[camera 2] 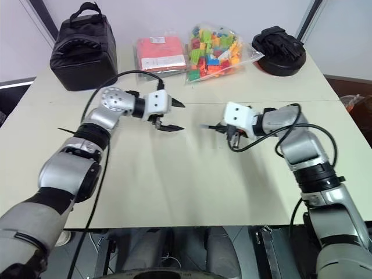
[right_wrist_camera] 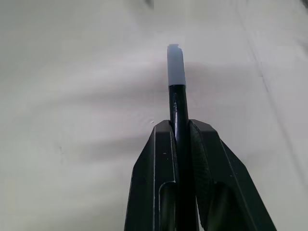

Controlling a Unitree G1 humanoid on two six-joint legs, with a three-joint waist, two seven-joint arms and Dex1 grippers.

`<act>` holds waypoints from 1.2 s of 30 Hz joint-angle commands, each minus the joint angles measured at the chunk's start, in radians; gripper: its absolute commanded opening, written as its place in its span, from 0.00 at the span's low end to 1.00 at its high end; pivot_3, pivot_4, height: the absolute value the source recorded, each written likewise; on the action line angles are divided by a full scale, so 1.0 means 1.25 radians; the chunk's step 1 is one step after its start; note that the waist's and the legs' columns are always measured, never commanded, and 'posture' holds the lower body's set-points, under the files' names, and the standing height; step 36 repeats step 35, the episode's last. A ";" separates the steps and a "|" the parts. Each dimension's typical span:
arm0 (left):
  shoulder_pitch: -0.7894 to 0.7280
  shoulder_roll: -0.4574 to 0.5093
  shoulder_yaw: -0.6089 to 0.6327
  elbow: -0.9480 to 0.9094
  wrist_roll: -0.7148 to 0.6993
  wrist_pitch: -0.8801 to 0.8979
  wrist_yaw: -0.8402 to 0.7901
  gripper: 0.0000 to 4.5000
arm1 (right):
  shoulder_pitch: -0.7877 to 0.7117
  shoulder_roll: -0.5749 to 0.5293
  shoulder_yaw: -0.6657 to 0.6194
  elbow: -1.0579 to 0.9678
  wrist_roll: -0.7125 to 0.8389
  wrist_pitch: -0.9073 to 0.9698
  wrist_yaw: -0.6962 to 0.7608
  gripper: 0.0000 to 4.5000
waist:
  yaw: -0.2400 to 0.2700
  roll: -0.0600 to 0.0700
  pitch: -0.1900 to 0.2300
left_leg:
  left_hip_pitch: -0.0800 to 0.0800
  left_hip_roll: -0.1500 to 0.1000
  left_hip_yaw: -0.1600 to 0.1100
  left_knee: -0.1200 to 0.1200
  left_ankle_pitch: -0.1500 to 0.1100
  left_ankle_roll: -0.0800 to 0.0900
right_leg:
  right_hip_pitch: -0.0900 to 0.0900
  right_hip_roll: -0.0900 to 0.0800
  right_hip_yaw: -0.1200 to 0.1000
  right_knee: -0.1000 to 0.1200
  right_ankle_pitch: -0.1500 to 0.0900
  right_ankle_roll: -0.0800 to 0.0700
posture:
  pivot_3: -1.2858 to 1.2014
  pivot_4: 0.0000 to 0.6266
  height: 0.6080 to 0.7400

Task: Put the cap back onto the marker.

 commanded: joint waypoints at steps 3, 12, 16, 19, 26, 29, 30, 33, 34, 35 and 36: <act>0.139 0.068 0.080 -0.256 -0.135 0.213 -0.042 0.85 | 0.086 -0.003 -0.145 -0.036 0.034 0.098 -0.132 0.00 | 0.000 0.000 0.000 | 0.000 0.001 0.000 -0.001 0.000 0.000 | 0.000 0.000 0.000 0.000 0.000 0.000 | 0.52 0.24 1.00; 0.404 0.038 0.227 -0.732 -0.230 0.638 0.336 0.85 | 0.203 0.086 -0.258 -0.137 0.080 0.277 -0.317 0.00 | 0.001 0.000 0.000 | 0.000 0.002 -0.001 0.000 0.000 0.000 | 0.000 -0.001 0.001 0.001 0.000 0.000 | 0.52 0.24 1.00; 0.474 0.004 0.257 -0.864 -0.258 0.765 0.462 0.86 | 0.198 0.122 -0.267 -0.138 0.097 0.302 -0.364 0.22 | 0.001 0.000 0.000 | 0.000 0.002 -0.001 0.000 0.000 0.000 | 0.000 -0.001 0.001 0.001 0.000 0.000 | 0.52 0.24 1.00; 0.498 -0.011 0.269 -0.914 -0.276 0.816 0.528 0.86 | 0.196 0.126 -0.265 -0.142 0.110 0.313 -0.375 0.52 | 0.003 0.000 0.000 | 0.000 0.002 -0.001 0.000 0.000 0.000 | 0.000 -0.001 0.001 0.001 0.000 0.000 | 0.52 0.24 1.00; 0.557 -0.024 0.281 -0.947 -0.287 0.842 0.614 0.86 | 0.192 0.099 -0.281 -0.148 0.142 0.338 -0.377 0.99 | 0.002 0.000 0.000 | 0.001 0.001 -0.001 0.000 0.000 0.000 | 0.000 -0.001 0.001 0.001 0.000 0.000 | 0.52 0.24 1.00; 0.577 0.013 0.280 -0.947 -0.302 0.834 0.582 0.86 | 0.191 0.036 -0.334 -0.093 0.167 0.315 -0.341 0.99 | 0.003 0.000 0.000 | 0.001 0.001 -0.001 0.000 0.000 0.000 | 0.000 -0.001 0.001 0.001 0.000 0.000 | 0.52 0.24 1.00; 0.583 0.024 0.280 -0.947 -0.307 0.829 0.573 0.86 | 0.197 0.013 -0.347 -0.072 0.173 0.298 -0.325 0.99 | 0.004 0.000 0.000 | 0.001 0.001 -0.001 0.000 0.000 0.000 | 0.001 -0.002 0.001 0.001 0.000 0.000 | 0.52 0.24 1.00; 0.597 0.047 0.283 -0.950 -0.319 0.817 0.561 0.86 | 0.221 -0.038 -0.366 -0.009 0.181 0.242 -0.285 0.99 | 0.005 0.000 0.000 | 0.001 0.001 -0.001 0.000 0.000 0.000 | 0.001 -0.002 0.001 0.000 0.000 0.000 | 0.52 0.24 1.00; 0.601 0.055 0.285 -0.951 -0.322 0.813 0.557 0.86 | 0.227 -0.050 -0.374 0.019 0.182 0.221 -0.273 0.99 | 0.003 0.000 0.000 | 0.001 0.001 -0.001 0.000 0.000 0.000 | 0.002 -0.002 0.000 -0.001 0.000 0.000 | 0.52 0.24 1.00; 0.604 0.060 0.286 -0.951 -0.324 0.810 0.554 0.86 | 0.230 -0.057 -0.378 0.040 0.183 0.206 -0.264 0.99 | 0.003 0.000 0.000 | 0.002 0.001 -0.001 0.000 0.000 0.000 | 0.003 -0.001 0.000 -0.001 0.000 0.000 | 0.52 0.24 1.00; 0.604 0.060 0.286 -0.951 -0.324 0.810 0.554 0.86 | 0.230 -0.057 -0.378 0.040 0.183 0.206 -0.264 0.99 | 0.003 0.000 0.000 | 0.002 0.001 -0.001 0.000 0.000 0.000 | 0.003 -0.001 0.000 -0.001 0.000 0.000 | 0.52 0.24 1.00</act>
